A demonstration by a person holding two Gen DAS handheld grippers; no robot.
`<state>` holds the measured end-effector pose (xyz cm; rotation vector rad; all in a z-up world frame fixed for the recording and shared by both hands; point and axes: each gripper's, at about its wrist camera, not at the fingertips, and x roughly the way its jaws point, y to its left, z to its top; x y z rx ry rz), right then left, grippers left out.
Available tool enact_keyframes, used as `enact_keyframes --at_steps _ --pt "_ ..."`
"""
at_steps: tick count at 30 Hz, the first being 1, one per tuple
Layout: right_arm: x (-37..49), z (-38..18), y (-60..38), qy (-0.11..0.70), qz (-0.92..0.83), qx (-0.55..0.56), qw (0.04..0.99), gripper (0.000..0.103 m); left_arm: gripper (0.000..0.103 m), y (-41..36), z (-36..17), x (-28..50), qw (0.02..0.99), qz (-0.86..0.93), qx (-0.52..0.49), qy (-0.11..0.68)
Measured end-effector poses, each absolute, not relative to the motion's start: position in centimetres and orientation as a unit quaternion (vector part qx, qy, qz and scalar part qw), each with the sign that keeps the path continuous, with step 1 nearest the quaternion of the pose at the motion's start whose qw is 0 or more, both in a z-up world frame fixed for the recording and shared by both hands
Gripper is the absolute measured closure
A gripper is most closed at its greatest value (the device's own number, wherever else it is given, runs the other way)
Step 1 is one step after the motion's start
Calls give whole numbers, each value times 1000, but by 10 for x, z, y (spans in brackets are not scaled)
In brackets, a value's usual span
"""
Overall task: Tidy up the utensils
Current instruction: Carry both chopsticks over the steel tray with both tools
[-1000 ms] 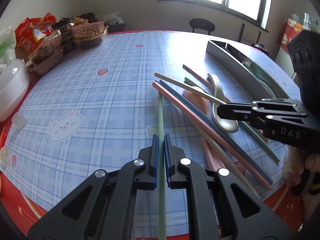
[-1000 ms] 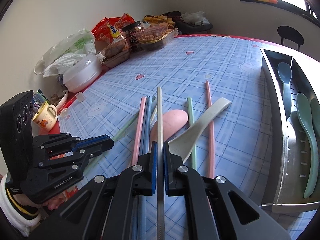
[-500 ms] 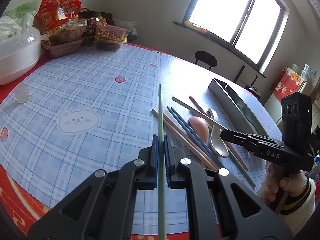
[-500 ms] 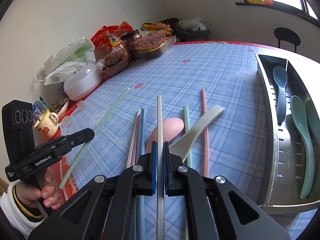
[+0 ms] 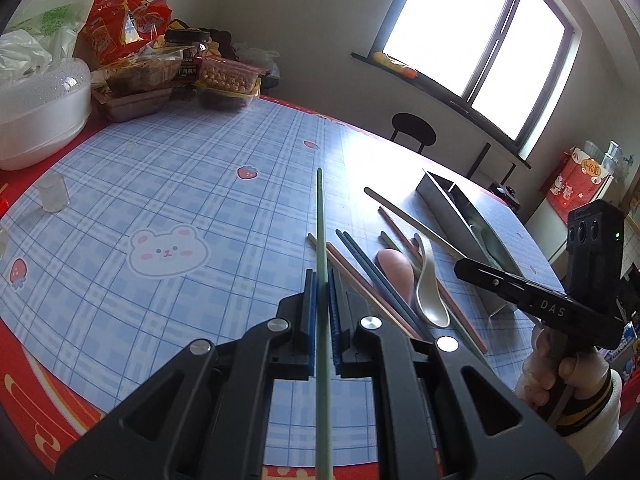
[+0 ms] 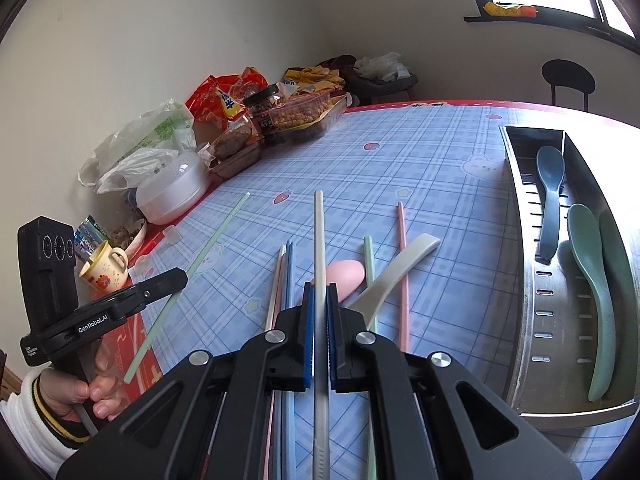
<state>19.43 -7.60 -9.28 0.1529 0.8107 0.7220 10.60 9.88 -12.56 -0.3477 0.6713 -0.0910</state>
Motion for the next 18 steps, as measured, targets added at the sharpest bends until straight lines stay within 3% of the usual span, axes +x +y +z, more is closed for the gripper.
enact_keyframes --at_steps 18 --pt "207 -60 -152 327 263 151 895 97 93 32 -75 161 924 -123 -167 321"
